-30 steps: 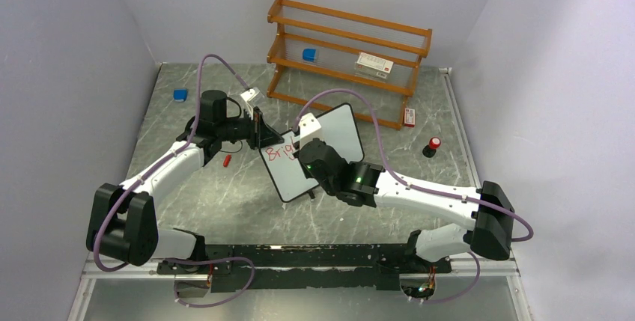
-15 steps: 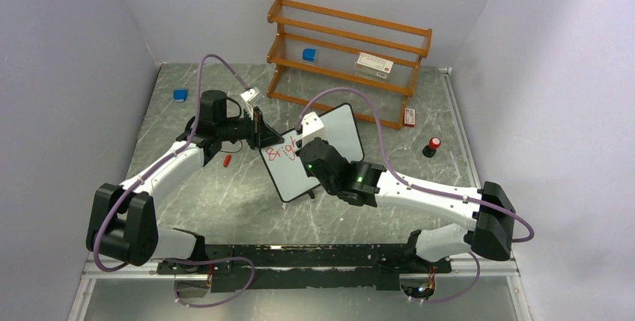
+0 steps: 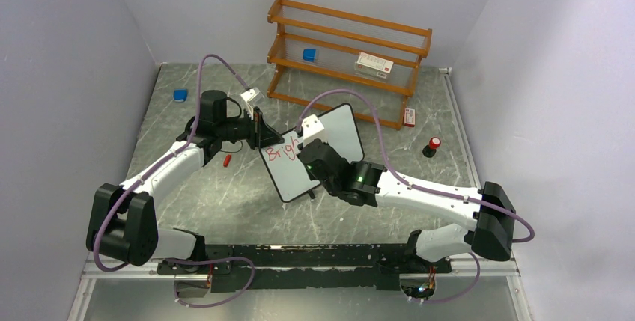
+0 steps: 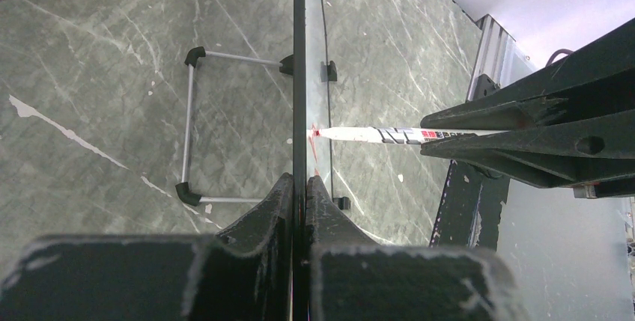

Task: Write a sentence on the whiteboard

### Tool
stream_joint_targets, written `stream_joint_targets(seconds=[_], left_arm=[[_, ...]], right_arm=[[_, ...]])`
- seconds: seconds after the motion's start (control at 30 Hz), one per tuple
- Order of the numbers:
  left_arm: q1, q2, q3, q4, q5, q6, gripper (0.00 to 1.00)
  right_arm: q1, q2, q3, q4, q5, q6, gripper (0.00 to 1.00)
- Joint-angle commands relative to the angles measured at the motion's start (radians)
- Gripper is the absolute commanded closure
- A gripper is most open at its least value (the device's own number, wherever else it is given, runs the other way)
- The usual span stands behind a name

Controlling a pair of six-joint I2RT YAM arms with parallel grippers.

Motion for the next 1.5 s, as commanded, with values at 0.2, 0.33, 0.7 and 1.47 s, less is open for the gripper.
stream_joint_targets(seconds=[0.2,0.33,0.7,1.47], left_arm=[[-0.013,-0.002,0.011,-0.018,0.017,0.049,0.95],[-0.014,0.0,0.012,-0.02,0.016,0.05,0.95],[-0.015,0.003,0.013,-0.022,0.018,0.052,0.95],[-0.018,0.004,0.015,-0.028,0.019,0.058,0.95]], right_arm=[[-0.004,-0.067,-0.028,0.041,0.025,0.006,1.0],[-0.006,-0.081,-0.037,0.065,0.037,0.0,1.0],[-0.019,-0.049,-0.029,0.082,0.016,-0.008,1.0],[-0.051,-0.028,-0.022,0.056,0.041,-0.01,1.0]])
